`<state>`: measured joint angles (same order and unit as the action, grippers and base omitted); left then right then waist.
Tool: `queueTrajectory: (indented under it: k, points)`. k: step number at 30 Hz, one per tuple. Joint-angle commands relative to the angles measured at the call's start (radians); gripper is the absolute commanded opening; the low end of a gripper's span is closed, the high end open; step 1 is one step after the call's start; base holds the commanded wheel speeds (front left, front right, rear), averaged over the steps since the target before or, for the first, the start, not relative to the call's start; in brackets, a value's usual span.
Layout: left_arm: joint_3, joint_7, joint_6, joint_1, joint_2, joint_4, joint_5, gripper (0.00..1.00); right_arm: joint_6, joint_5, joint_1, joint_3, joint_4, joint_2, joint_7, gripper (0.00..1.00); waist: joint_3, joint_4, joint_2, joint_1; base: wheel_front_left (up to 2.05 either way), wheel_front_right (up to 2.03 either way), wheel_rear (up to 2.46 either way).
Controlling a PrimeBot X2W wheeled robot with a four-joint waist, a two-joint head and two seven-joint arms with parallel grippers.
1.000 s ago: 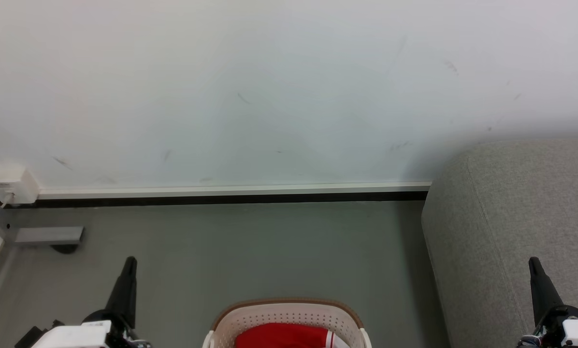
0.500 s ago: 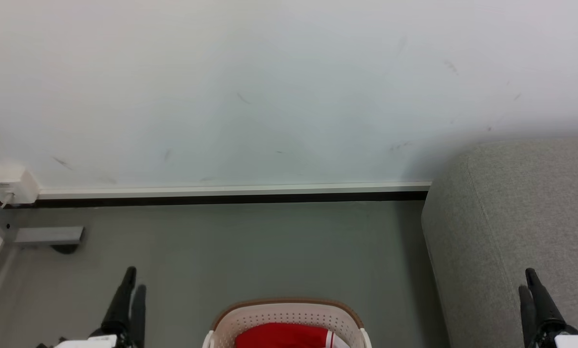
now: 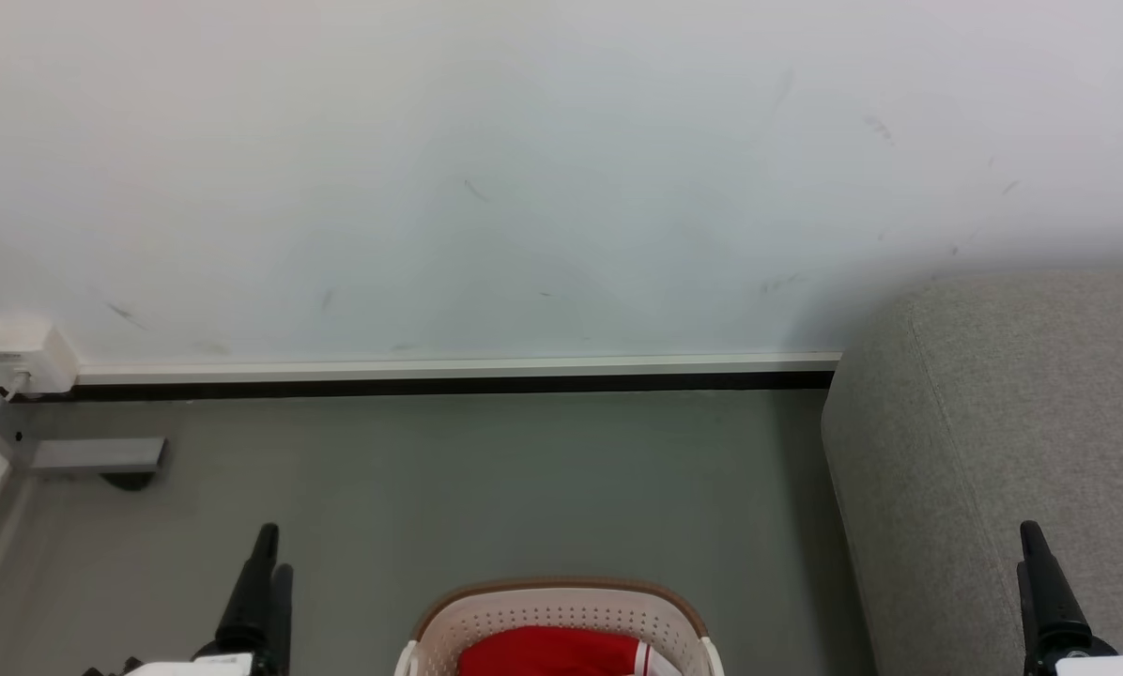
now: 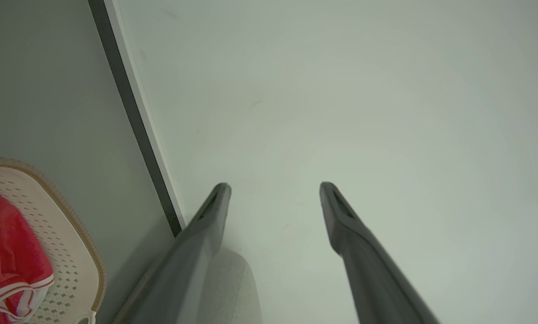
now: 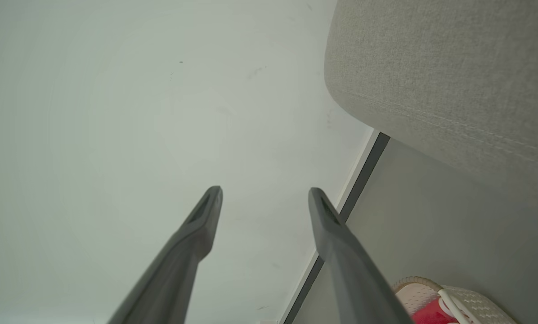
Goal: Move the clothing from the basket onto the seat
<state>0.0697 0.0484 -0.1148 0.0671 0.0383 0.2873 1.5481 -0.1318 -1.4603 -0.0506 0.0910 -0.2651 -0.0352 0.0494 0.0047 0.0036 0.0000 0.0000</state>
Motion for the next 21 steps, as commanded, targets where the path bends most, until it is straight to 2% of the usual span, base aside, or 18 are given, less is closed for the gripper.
queueTrajectory:
  k: [1, 7, 8, 17, 21]
  points:
    - [-0.004, -0.015, 0.007, 0.022, 0.005, -0.018, -0.045, 1.0, 0.0, 0.059, -0.005, -0.002, 0.029, -0.012, -0.015, 1.0, 0.001, 0.001, 0.0, 0.0, 0.0, 0.0, 0.0]
    - [-0.024, -0.041, 0.04, 0.024, 0.006, -0.035, -0.151, 1.0, 0.0, 0.222, 0.004, -0.014, 0.065, -0.017, -0.041, 1.0, 0.003, 0.003, 0.0, 0.0, 0.0, 0.0, 0.0]
    - [-0.024, -0.041, 0.04, 0.024, 0.006, -0.035, -0.151, 1.0, 0.0, 0.222, 0.004, -0.014, 0.065, -0.017, -0.041, 1.0, 0.003, 0.003, 0.0, 0.0, 0.0, 0.0, 0.0]
    - [-0.081, -0.077, 0.082, 0.031, 0.007, -0.026, -0.359, 1.0, 0.001, 0.441, 0.025, -0.043, 0.106, -0.025, -0.077, 1.0, 0.004, 0.008, 0.0, 0.0, 0.0, 0.0, 0.0]
    - [-0.103, -0.092, 0.088, 0.036, 0.008, -0.028, -0.464, 1.0, 0.001, 0.532, 0.032, -0.054, 0.112, -0.03, -0.093, 1.0, 0.004, 0.009, 0.0, 0.0, 0.0, 0.0, 0.0]
